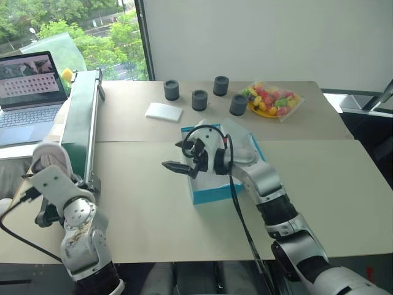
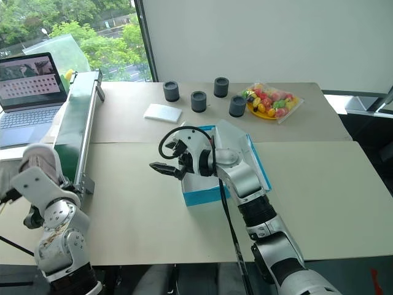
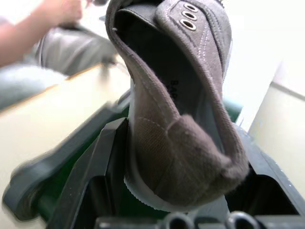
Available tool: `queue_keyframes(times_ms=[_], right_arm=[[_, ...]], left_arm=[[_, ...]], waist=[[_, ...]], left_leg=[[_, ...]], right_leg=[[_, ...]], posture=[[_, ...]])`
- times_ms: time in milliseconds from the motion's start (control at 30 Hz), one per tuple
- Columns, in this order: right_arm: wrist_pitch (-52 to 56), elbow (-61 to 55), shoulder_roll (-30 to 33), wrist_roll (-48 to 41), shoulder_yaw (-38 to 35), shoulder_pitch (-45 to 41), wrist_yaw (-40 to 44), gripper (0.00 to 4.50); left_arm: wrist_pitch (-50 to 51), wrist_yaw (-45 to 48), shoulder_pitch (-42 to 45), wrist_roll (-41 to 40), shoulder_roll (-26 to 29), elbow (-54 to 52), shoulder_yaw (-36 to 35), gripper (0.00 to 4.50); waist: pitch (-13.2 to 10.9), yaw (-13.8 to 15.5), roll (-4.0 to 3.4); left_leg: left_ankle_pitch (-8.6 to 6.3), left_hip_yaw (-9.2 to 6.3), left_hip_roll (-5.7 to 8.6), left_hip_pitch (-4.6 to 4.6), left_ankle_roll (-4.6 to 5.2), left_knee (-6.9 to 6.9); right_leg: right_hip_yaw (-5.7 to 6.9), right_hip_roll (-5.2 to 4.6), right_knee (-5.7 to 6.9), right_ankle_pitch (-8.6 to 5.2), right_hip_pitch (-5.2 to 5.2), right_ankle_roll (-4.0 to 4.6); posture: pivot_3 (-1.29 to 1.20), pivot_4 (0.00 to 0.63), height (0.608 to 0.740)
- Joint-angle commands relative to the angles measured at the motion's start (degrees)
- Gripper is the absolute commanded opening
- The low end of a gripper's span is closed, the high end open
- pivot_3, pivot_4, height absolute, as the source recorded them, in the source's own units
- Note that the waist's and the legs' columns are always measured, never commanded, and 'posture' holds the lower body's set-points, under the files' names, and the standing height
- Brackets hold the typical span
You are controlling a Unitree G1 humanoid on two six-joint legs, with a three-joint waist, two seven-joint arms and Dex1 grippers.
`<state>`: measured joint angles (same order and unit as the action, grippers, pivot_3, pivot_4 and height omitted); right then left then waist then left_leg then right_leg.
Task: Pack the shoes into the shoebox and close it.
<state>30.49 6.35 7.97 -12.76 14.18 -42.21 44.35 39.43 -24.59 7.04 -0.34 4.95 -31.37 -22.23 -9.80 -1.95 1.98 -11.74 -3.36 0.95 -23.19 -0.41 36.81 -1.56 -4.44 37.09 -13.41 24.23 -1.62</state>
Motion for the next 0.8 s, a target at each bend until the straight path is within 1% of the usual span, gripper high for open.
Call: queue_keyframes(times_ms=[33,67,133,167,233,267,300,367,467,633,800], right_arm=[[1.82,1.18,-2.28,-3.20,-4.81,-3.18,-3.10,4.50],[5.71,3.17,-4.51,-6.55,-8.79,-5.23,-5.92,4.50],[11.14,5.84,-7.30,-11.15,-14.11,-8.10,-9.35,4.50],[15.86,8.08,-8.74,-15.05,-18.19,-10.38,-11.32,4.50],[21.70,11.27,-10.06,-19.80,-23.24,-13.27,-13.69,4.50],[26.63,15.05,-10.24,-23.87,-27.65,-15.60,-14.95,4.50],[29.96,17.62,-10.25,-26.50,-30.65,-17.17,-15.92,4.50],[34.29,21.25,-9.90,-29.74,-34.55,-19.63,-17.60,4.50],[36.25,21.67,-9.11,-30.91,-35.04,-21.04,-17.79,4.50],[36.40,20.38,-9.62,-31.25,-34.80,-21.01,-19.24,4.50],[35.50,18.19,-10.64,-31.90,-35.69,-20.37,-21.19,4.50]], left_arm=[[-6.40,2.11,-0.71,6.93,3.83,-4.90,6.64,2.28],[-7.73,4.04,-0.86,7.19,4.70,-5.36,9.15,2.28],[-9.49,6.74,-0.95,7.25,5.32,-5.80,12.16,2.28],[-9.41,9.15,-0.87,4.50,4.19,-6.46,13.50,2.28],[-8.89,12.45,-0.72,0.31,2.15,-7.40,14.89,2.28],[-7.21,16.08,-0.60,-4.75,0.58,-9.35,16.92,2.28],[-6.01,18.62,-0.54,-7.97,-0.44,-10.74,18.22,2.28],[-2.84,22.05,-0.29,-13.47,-2.07,-12.99,19.50,2.28],[0.88,24.50,0.42,-16.93,-1.47,-15.01,20.49,2.28],[2.92,25.69,1.58,-18.01,0.25,-14.51,20.52,2.28],[3.13,25.91,2.21,-18.52,0.70,-13.35,20.34,2.28]], waist=[[0.00,0.02,0.00],[0.00,0.01,0.00],[0.00,-0.04,-0.01],[0.00,-0.03,0.00],[0.00,-0.19,-0.01],[0.00,-0.18,-0.01],[0.00,-0.05,0.00],[0.00,0.39,0.00],[0.00,0.31,-0.01],[-0.01,-0.62,-0.03],[-0.01,-0.52,-0.02]], left_leg=[[0.00,0.02,0.00,0.01,0.00,-0.01],[0.00,0.03,0.00,0.01,0.00,-0.01],[0.00,0.06,-0.01,0.04,0.00,-0.01],[0.00,0.05,-0.02,0.04,0.00,-0.01],[0.00,0.07,-0.05,0.02,0.00,-0.02],[-0.01,0.07,-0.05,0.01,0.00,-0.02],[-0.01,0.08,-0.06,-0.04,0.01,-0.02],[-0.02,0.08,-0.06,-0.13,0.03,-0.01],[-0.10,0.19,-0.08,-0.17,0.16,-0.01],[-0.09,0.31,-0.09,-0.07,0.17,0.00],[-0.09,0.33,-0.09,-0.04,0.17,0.02]], right_leg=[[-0.05,-0.01,0.00,0.00,0.02,0.00],[-0.07,-0.01,-0.01,0.01,0.02,-0.01],[-0.14,-0.01,0.03,0.03,0.03,0.00],[-0.14,0.00,0.03,0.04,0.03,0.01],[-0.14,0.01,0.02,0.04,0.04,0.01],[-0.15,0.00,0.01,0.04,0.05,0.01],[-0.14,-0.01,-0.01,0.05,0.05,0.01],[-0.09,-0.03,-0.07,0.05,0.05,0.00],[-0.13,-0.01,-0.10,0.05,0.07,0.00],[-0.24,0.04,-0.04,0.04,0.08,-0.01],[-0.25,0.06,-0.03,0.04,0.05,-0.02]], posture=[[0.00,0.150,0.739],[0.00,0.150,0.739],[0.00,0.150,0.739],[0.00,0.150,0.739],[0.00,0.150,0.739],[0.00,0.150,0.739],[0.00,0.150,0.739],[0.00,0.150,0.739],[0.00,0.150,0.739],[0.00,0.150,0.739],[0.00,0.150,0.739]])
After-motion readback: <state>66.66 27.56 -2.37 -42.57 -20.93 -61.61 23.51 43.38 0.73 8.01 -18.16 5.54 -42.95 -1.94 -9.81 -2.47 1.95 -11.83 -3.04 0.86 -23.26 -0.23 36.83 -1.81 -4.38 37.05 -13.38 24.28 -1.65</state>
